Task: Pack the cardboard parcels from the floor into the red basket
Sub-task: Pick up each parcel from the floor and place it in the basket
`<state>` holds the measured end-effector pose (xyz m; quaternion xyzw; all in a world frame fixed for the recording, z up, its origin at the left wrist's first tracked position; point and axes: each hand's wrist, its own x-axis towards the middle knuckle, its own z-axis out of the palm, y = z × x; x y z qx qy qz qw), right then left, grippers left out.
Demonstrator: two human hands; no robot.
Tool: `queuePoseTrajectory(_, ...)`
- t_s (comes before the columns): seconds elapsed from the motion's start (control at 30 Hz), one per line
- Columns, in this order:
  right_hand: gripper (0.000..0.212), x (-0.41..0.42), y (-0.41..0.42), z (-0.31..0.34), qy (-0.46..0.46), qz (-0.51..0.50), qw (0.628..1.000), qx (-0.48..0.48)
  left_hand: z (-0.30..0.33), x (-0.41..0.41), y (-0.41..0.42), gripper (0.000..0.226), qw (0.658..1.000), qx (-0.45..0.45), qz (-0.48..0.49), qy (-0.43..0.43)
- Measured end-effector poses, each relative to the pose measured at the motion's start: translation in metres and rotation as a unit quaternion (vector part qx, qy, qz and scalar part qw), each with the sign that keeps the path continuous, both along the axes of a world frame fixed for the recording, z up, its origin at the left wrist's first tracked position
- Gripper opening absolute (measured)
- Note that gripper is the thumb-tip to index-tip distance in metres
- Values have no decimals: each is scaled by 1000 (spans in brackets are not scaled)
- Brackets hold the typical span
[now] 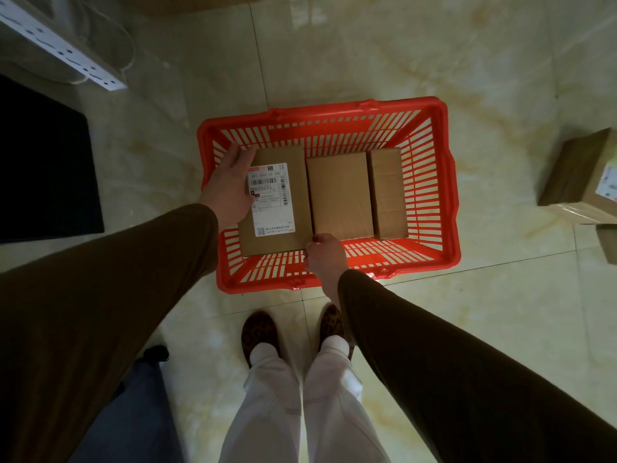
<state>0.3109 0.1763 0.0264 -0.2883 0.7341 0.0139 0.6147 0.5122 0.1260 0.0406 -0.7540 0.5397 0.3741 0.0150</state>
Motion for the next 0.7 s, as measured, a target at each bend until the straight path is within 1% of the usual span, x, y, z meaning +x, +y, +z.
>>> queuePoseTrajectory(0.13,40,-9,-3,19,12,36,999,-5,13,-8,9,94,1000,-17,18,-7)
queuePoseTrajectory(0.23,41,-24,-5,36,12,19,999,-34,28,-17,23,92,999,-26,27,-1)
queuePoseTrajectory(0.4,39,-57,-4,84,9,-3,995,-98,57,-41,47,84,1000,-27,-6,-14)
queuePoseTrajectory(0.53,36,-96,1,121,20,-20,992,-124,92,-78,57,76,999,-14,-29,3)
queuePoseTrajectory(0.63,24,-130,6,144,37,-39,988,-144,118,-117,57,75,1000,-1,-15,17)
queuePoseTrajectory(0.7,16,-157,8,154,52,-54,984,-160,135,-148,52,74,999,4,0,40)
